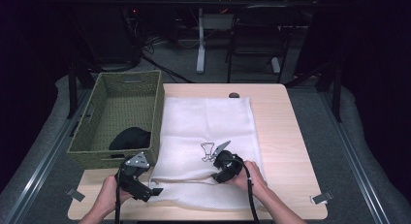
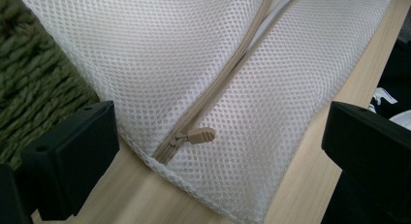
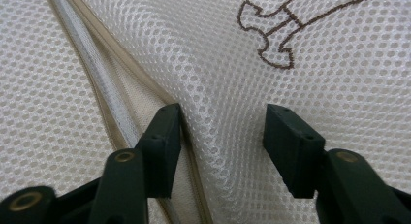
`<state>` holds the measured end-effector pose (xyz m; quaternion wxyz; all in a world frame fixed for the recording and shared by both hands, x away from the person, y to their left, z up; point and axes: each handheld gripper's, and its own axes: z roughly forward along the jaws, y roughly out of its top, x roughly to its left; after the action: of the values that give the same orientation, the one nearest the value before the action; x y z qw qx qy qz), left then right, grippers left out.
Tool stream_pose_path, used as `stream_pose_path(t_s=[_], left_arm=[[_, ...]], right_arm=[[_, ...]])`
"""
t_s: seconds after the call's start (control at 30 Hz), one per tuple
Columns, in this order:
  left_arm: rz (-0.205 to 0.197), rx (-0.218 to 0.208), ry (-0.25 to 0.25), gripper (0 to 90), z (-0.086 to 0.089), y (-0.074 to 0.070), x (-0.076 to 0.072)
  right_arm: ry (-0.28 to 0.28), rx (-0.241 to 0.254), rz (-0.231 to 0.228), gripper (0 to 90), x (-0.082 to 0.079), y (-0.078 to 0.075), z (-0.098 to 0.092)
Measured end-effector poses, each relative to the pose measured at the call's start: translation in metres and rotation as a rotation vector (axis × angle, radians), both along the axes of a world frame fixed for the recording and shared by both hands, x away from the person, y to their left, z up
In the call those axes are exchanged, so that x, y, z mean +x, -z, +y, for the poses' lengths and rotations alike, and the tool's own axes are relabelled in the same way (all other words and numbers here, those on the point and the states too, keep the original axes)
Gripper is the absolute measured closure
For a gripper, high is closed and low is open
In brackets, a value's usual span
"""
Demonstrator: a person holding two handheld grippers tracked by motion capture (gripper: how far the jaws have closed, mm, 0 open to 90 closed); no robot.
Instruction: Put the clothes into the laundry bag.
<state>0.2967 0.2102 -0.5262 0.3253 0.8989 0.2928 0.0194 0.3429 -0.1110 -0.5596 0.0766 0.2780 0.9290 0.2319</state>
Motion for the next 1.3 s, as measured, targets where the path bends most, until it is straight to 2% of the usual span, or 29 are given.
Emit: stream_pose_path(t_s=[0.13, 0.23, 0.3, 0.33, 0.5, 0.57, 0.63, 0.83, 1.03, 1.13, 1.27, 1.3], left_arm=[[-0.035, 0.010, 0.009, 0.2, 0.000, -0.002, 0.000], [-0.039, -0.006, 0.010, 0.1, 0.003, -0.003, -0.001], [-0.042, -0.012, 0.016, 0.1, 0.004, -0.004, -0.003], [-0.043, 0.001, 0.016, 0.1, 0.004, -0.005, -0.003], [-0.043, 0.013, 0.024, 0.2, 0.005, -0.005, -0.003], [-0.046, 0.013, 0.021, 0.3, 0.005, -0.005, -0.004], [-0.054, 0.013, 0.020, 0.3, 0.006, -0.006, -0.004], [-0.066, 0.004, 0.021, 0.7, 0.006, -0.008, -0.002], [-0.058, -0.010, 0.032, 0.7, 0.006, -0.012, -0.001], [-0.058, -0.002, 0.045, 1.2, 0.006, -0.016, -0.003], [-0.059, -0.001, 0.078, 1.8, 0.007, -0.022, -0.004], [-0.062, 0.012, 0.085, 1.8, 0.007, -0.024, -0.004]], right_arm=[[0.015, -0.009, -0.010, 63.9, -0.002, -0.002, 0.002], [0.038, -0.007, -0.015, 77.1, -0.003, -0.003, 0.005], [0.049, -0.003, -0.009, 81.2, -0.003, -0.002, 0.005], [0.047, -0.004, -0.012, 82.9, -0.003, -0.003, 0.005], [0.038, -0.006, -0.017, 84.0, -0.002, -0.007, 0.005], [0.033, 0.005, -0.039, 84.8, -0.001, -0.012, 0.004], [0.035, 0.004, -0.040, 84.8, -0.002, -0.013, 0.004], [0.038, 0.047, -0.094, 85.3, -0.005, -0.027, 0.000], [0.043, 0.079, -0.122, 85.6, -0.006, -0.037, -0.003], [0.040, 0.088, -0.141, 85.8, -0.008, -0.041, -0.004], [0.039, 0.096, -0.144, 85.9, -0.008, -0.043, -0.005], [0.037, 0.094, -0.145, 85.9, -0.008, -0.043, -0.005]])
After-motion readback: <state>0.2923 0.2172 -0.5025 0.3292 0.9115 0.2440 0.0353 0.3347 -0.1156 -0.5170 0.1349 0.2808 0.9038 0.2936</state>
